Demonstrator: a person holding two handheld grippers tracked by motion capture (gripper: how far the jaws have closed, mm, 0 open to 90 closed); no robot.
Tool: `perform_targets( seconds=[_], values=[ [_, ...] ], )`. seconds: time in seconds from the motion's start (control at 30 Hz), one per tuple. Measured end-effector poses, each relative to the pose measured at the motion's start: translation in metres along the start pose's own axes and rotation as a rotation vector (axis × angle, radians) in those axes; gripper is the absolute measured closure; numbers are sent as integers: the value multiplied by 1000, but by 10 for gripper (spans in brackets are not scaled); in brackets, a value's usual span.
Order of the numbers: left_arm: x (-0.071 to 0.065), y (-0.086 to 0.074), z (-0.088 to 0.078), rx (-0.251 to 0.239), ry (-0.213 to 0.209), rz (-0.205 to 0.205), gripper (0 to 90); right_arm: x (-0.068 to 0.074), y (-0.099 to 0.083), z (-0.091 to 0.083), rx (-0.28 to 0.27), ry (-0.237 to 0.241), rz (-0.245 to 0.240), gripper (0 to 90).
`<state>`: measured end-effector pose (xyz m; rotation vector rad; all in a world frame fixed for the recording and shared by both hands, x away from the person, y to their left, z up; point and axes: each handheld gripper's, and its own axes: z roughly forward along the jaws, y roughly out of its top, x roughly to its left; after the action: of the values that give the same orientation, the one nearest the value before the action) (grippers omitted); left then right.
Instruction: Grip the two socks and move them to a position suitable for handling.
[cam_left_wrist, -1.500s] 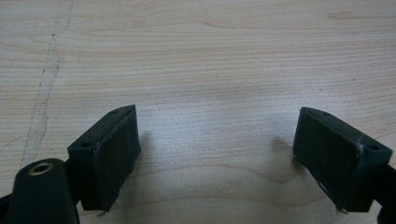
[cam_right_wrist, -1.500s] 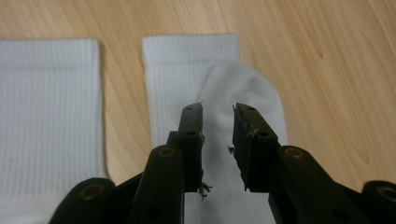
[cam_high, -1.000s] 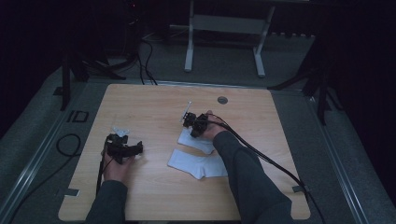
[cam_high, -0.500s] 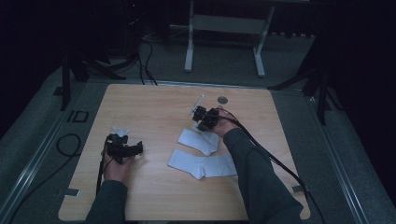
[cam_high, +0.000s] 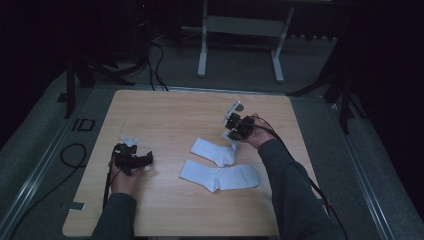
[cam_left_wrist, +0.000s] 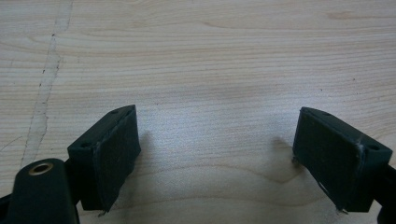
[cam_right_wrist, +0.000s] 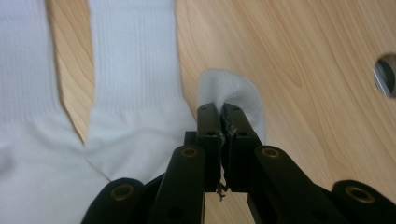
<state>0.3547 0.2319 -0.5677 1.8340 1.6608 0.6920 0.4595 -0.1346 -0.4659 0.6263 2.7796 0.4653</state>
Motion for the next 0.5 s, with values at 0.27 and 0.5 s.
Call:
perform_targets(
  seconds=[0.27, 0.5],
  values=[
    [0, 0, 0, 0, 0, 0, 147, -8, -20, 0, 7, 8, 22, 860],
    [0, 0, 0, 0, 0, 0, 148, -13, -37, -1, 21, 21, 30, 853]
  ],
)
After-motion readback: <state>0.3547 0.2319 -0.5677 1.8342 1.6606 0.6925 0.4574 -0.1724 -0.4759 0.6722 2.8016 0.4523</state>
